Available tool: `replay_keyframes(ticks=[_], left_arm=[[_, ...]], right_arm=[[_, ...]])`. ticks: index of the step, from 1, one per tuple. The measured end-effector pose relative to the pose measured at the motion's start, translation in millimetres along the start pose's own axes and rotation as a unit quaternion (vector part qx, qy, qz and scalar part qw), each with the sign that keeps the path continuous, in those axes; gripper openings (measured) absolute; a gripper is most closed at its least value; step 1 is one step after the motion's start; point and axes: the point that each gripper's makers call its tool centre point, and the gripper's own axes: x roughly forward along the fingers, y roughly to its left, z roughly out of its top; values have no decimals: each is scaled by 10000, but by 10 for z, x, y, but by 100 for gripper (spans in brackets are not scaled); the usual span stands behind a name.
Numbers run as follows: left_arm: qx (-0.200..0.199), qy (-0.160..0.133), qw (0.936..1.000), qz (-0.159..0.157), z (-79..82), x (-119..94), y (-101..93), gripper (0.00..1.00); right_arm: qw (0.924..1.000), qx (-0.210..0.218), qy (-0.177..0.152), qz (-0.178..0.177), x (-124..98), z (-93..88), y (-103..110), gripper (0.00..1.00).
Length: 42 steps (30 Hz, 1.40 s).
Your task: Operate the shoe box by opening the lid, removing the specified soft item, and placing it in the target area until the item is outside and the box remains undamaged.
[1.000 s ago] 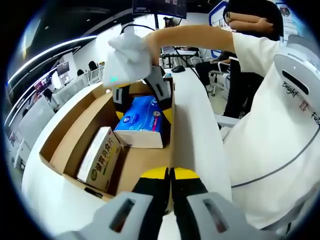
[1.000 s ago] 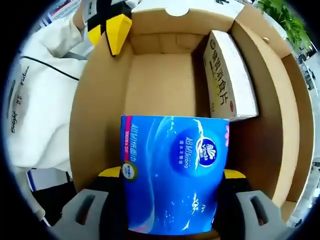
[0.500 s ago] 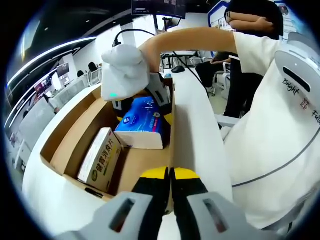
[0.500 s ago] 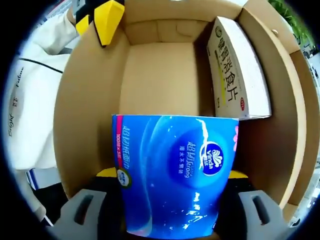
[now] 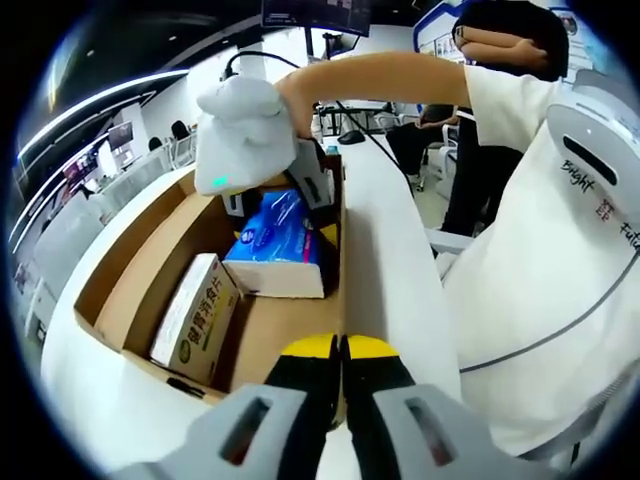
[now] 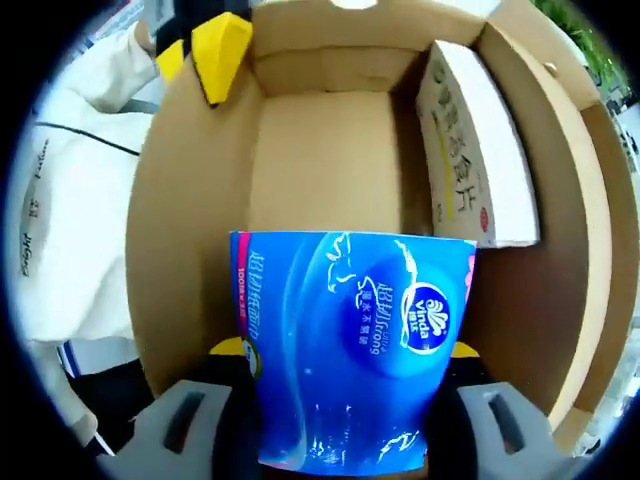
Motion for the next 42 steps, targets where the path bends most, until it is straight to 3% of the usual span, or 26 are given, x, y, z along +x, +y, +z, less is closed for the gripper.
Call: replay_keyframes(ticks=[6,7,8,10,11,12,13,18,21,32,40,42], left_arm=[[14,3,10000,-7,2,-3,-8,1],[21,-3,10000,3,3,-4,-8,1],[22,-7,10000,8,3,-4,-8,1],[-14,-11,10000,22,4,-6,-3,1],[-39,-11,10000,29,4,-6,0,1],[-49,-14,10000,33,4,-6,3,1],[-46,-18,10000,32,5,-6,3,1],[-34,-15,10000,10,4,-6,2,1],[-46,-27,10000,-6,5,-9,5,1],[-41,-26,10000,6,0,-8,2,1],[-51,-27,10000,12,-3,-8,-1,1],[-53,-28,10000,17,-3,-9,-1,1]], right_arm=[[9998,-94,-165,-10,-106,4,-42,64],[9997,-184,-147,-73,-144,-25,-158,64],[9999,-85,39,-93,-179,-96,-180,64],[9999,-102,53,-77,-214,-140,-214,64],[9998,-21,-14,-208,-252,-137,-287,64],[9987,490,-121,8,-278,-147,-177,64],[9985,528,-91,72,-293,-165,-135,64],[9996,106,-259,19,-340,-105,26,64],[9998,70,-191,-24,-347,-79,69,65],[9997,-117,51,-188,-475,-159,39,66],[9992,-100,-50,-386,-654,-110,-49,66],[9989,-308,-55,-361,-689,-99,-12,66]])
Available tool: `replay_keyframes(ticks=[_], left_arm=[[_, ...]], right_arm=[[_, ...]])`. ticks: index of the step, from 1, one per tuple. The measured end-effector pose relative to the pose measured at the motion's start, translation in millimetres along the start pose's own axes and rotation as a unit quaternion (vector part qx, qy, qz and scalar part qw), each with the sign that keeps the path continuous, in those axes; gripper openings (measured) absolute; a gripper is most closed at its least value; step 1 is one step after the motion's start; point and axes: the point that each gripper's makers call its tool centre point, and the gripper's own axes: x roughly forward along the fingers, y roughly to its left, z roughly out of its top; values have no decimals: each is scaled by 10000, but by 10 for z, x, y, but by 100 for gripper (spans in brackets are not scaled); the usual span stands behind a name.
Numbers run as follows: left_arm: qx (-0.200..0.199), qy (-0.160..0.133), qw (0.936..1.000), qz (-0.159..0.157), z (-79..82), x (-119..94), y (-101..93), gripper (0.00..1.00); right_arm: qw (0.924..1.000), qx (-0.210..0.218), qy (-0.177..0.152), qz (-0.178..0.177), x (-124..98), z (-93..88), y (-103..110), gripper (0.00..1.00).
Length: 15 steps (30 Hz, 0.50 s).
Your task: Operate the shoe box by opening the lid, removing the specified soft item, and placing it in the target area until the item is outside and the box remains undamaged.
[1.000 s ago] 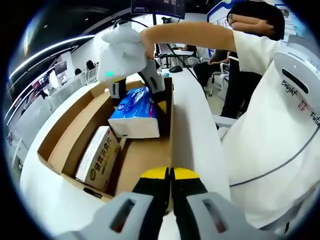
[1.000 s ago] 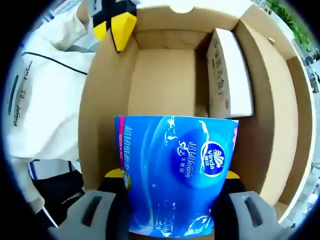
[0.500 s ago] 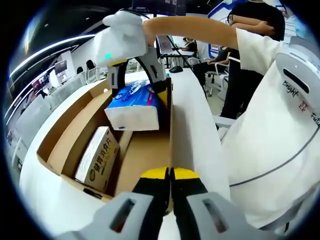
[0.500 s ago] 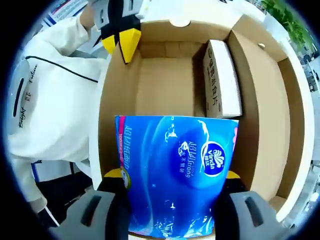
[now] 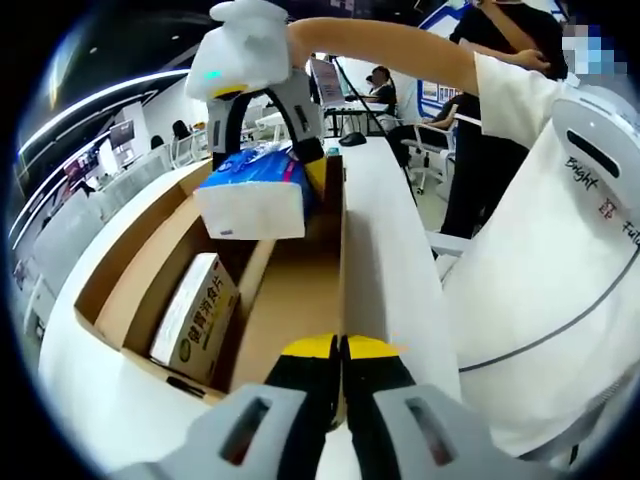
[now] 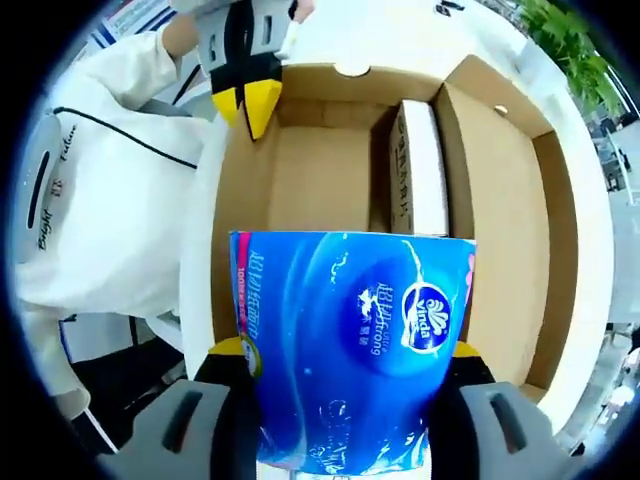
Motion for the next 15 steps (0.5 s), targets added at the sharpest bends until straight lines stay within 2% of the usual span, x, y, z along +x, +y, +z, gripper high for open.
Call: replay_keyframes(ticks=[1,3,8,10,15], left_arm=[[-1,-3,10000,0,0,-1,0,1],[-9,-2,10000,-6,0,-1,-1,1],[-7,10,10000,-15,0,-1,-3,1],[-2,-4,10000,4,1,-2,-3,1],[8,-4,10000,14,2,-1,-2,1]], right_arm=[[10000,-33,-23,-48,-10,12,-7,66],[9998,107,-149,75,-40,41,34,66],[9999,84,-50,-62,-139,-14,1,66],[9998,43,-145,-122,-162,-4,-44,66],[9998,86,-135,-148,-233,-63,-52,66]])
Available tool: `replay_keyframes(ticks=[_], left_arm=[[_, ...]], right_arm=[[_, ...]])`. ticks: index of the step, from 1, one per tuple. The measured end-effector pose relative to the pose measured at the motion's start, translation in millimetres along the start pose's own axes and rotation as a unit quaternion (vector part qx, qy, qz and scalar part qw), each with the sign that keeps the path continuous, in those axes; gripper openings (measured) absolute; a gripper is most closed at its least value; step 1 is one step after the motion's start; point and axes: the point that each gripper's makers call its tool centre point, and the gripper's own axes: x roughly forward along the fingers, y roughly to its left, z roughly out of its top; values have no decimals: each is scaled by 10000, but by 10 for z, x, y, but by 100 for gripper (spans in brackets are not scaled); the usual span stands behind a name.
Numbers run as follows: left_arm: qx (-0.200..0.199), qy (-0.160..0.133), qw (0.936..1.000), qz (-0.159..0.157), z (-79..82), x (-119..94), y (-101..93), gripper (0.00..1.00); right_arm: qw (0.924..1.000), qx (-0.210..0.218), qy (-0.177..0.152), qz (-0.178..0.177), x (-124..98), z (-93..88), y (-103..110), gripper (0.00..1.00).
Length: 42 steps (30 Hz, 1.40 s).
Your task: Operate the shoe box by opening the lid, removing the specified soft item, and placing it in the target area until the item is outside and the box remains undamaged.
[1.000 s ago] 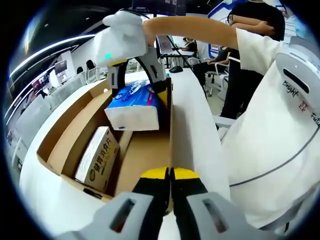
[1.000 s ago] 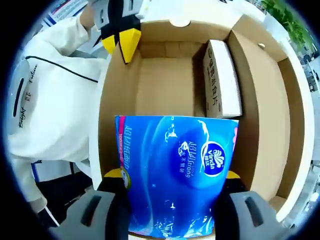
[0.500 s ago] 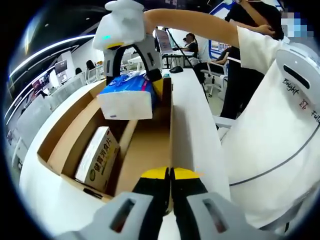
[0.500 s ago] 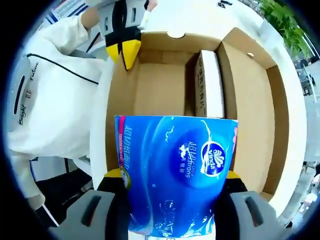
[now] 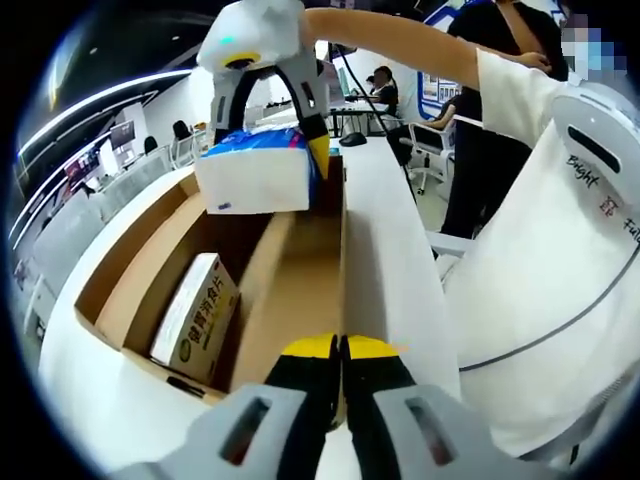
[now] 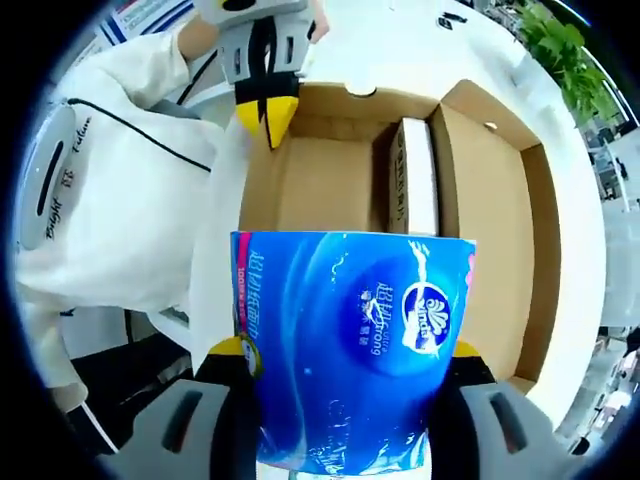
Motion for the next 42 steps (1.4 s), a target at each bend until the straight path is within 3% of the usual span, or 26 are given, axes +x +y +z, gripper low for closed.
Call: replay_keyframes(ticks=[15,28,42], left_arm=[[-7,-2,10000,-10,4,4,-1,1],[0,-5,10000,-9,4,3,2,1],[0,-30,10000,-3,1,-2,4,1]], right_arm=[[9997,211,60,-73,-169,-237,43,66],[9989,338,267,-157,-229,-644,68,66],[9982,408,381,-206,-370,-867,95,66]])
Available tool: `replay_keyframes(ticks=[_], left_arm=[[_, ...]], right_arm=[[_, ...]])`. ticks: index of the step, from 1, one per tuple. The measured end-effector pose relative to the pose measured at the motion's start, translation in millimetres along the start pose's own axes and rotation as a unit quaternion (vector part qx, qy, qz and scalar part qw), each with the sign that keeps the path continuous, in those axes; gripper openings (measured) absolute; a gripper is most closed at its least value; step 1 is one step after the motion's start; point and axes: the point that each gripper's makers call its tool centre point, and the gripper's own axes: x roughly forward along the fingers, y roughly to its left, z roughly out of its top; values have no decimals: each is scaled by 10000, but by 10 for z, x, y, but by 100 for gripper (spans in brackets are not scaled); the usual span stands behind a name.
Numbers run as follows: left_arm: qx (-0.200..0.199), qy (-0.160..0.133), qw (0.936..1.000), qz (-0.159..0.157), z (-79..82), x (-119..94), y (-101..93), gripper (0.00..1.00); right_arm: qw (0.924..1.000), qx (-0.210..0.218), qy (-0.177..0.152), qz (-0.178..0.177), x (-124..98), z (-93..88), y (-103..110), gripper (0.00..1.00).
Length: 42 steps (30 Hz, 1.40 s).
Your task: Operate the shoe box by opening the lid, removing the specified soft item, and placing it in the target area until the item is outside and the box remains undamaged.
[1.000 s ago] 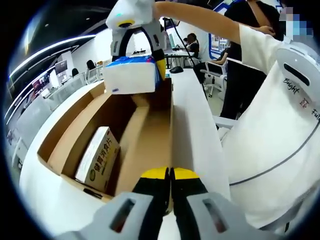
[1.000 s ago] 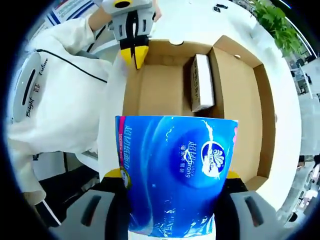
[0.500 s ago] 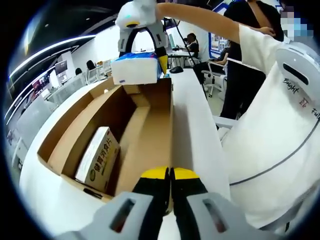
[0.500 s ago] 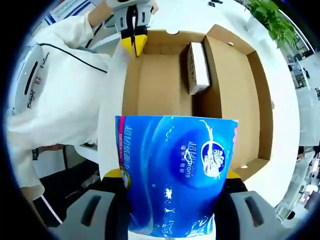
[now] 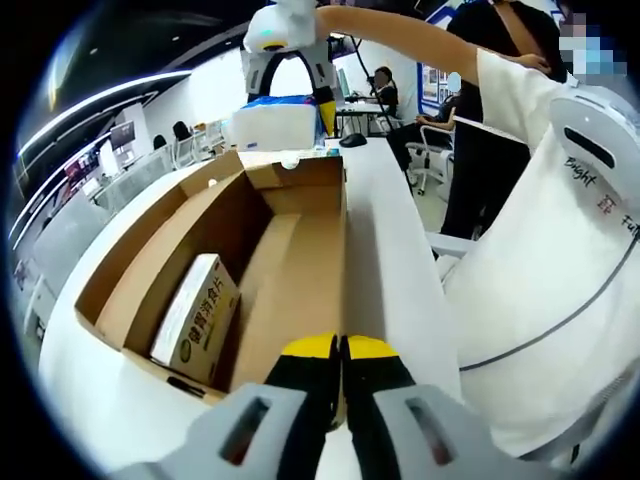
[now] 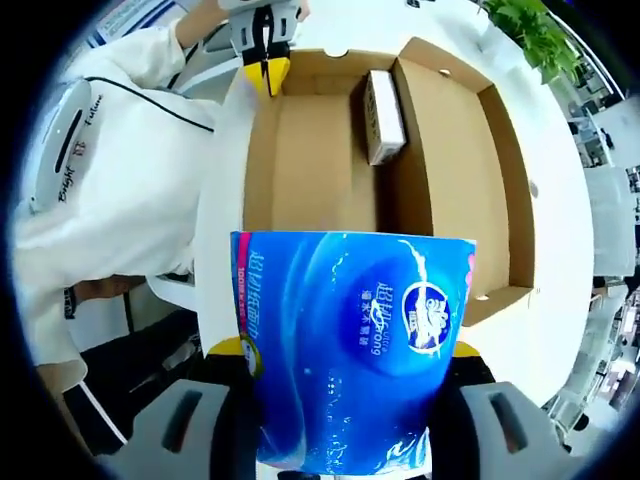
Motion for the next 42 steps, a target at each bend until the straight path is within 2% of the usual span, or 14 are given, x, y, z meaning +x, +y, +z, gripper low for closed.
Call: replay_keyframes(ticks=[7,15,26,42], left_arm=[[12,-9,10000,1,2,-1,-3,1],[1,1,10000,-17,0,-2,-3,1],[-23,-3,10000,-71,-8,32,-2,1],[-25,3,10000,-71,-11,30,0,1]], right_arm=[[9999,47,147,-77,33,-209,-44,66],[9996,202,137,-129,25,-413,-35,66],[9987,443,199,-164,20,-808,-129,66],[9983,493,283,-162,127,-1113,-124,67]])
